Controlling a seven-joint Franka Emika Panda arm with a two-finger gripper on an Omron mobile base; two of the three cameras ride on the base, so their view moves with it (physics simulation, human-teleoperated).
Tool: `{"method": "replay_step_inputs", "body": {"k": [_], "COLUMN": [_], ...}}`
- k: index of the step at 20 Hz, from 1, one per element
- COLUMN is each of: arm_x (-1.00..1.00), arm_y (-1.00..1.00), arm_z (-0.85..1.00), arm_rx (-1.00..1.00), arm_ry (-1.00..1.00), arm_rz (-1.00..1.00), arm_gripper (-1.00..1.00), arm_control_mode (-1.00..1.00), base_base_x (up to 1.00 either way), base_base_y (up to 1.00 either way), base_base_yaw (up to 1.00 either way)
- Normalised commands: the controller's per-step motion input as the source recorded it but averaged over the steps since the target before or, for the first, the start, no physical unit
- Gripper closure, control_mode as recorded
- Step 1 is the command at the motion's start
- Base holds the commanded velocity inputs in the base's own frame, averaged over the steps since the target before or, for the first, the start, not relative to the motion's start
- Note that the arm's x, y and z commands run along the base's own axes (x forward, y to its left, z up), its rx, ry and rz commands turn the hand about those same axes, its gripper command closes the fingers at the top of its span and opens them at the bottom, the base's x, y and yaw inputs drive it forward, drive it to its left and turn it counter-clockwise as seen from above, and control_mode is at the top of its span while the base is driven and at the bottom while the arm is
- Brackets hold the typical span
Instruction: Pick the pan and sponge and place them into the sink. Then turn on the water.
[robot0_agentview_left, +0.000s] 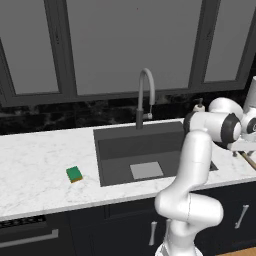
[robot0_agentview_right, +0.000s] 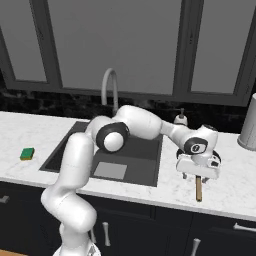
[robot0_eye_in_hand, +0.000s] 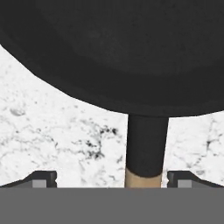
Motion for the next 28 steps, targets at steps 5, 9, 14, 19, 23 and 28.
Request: {"method": "replay_step_inputs", "body": {"k": [5, 9, 14, 19, 23, 28], "arm_x": [0.16, 0.14, 0.01, -0.11, -0.45, -0.35], "arm_y": [0.0, 0.0, -0.01, 0.17, 0.77, 1.0], "arm_z": [-0.28, -0.25, -0.04, 0.0, 0.0, 0.0], "arm_rx": [0.0, 0.0, 0.0, 0.0, 0.0, -0.09], "arm_ry": [0.0, 0.0, 0.0, -0.1, -0.29, -0.29], "arm_rz": [0.0, 0.0, 0.0, 0.14, 0.29, 0.31], "arm_gripper": [1.0, 1.0, 1.0, 1.0, 1.0, 1.0], "arm_control_mode": [-1.0, -1.0, -1.0, -1.0, -1.0, -1.0], "base_base_x": [0.0, 0.0, 0.0, 0.0, 0.0, 0.0], "base_base_y": [0.0, 0.0, 0.0, 0.0, 0.0, 0.0], "base_base_yaw": [0.0, 0.0, 0.0, 0.0, 0.0, 0.0]}}
